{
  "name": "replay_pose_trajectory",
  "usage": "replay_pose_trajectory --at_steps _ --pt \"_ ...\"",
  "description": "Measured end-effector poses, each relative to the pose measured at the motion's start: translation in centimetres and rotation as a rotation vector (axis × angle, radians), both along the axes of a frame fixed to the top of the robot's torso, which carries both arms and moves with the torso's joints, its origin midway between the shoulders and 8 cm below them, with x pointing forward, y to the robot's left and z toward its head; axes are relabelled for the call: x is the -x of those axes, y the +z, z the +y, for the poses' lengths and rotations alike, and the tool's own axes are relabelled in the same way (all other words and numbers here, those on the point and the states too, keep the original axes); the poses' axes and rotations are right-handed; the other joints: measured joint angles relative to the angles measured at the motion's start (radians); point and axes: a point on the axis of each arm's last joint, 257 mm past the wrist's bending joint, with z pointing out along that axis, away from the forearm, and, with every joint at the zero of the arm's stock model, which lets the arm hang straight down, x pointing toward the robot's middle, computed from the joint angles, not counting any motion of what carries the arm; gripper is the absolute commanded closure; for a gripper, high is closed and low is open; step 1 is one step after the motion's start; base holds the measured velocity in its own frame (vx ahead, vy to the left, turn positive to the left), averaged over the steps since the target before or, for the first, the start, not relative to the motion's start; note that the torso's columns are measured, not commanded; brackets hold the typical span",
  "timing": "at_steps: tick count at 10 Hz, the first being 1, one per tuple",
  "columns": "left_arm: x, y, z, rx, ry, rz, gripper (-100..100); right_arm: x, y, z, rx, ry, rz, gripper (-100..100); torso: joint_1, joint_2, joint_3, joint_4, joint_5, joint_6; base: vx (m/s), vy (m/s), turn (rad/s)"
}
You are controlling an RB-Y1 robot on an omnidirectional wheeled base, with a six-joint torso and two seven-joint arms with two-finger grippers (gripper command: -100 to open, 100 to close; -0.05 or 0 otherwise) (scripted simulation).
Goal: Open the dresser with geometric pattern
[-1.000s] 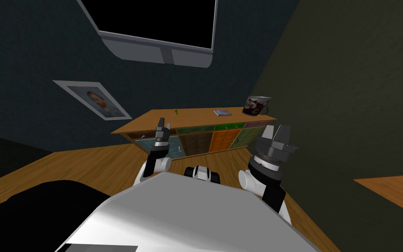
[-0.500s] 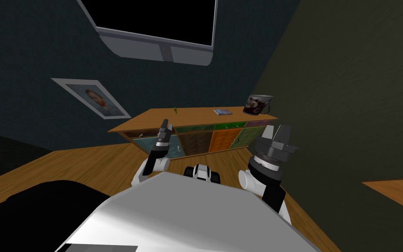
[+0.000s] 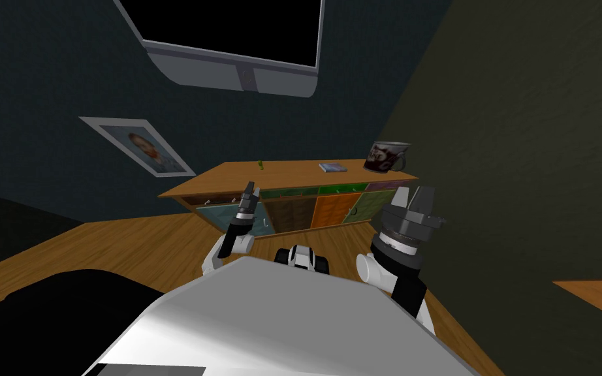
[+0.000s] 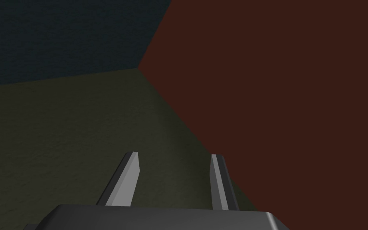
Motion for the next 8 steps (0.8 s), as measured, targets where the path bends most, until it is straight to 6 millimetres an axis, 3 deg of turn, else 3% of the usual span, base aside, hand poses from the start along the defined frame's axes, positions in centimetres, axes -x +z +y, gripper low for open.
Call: replay_pose_trajectory --at_steps 8 --pt "-1.3 -4.0 1.5 0.031 -0.020 -0.009 -100 0.0 0.0 0.0 0.000 0.000 0.000 0 -0.001 -0.001 0.000 0.000 0.000 0.000 0.036 -0.048 0.029"
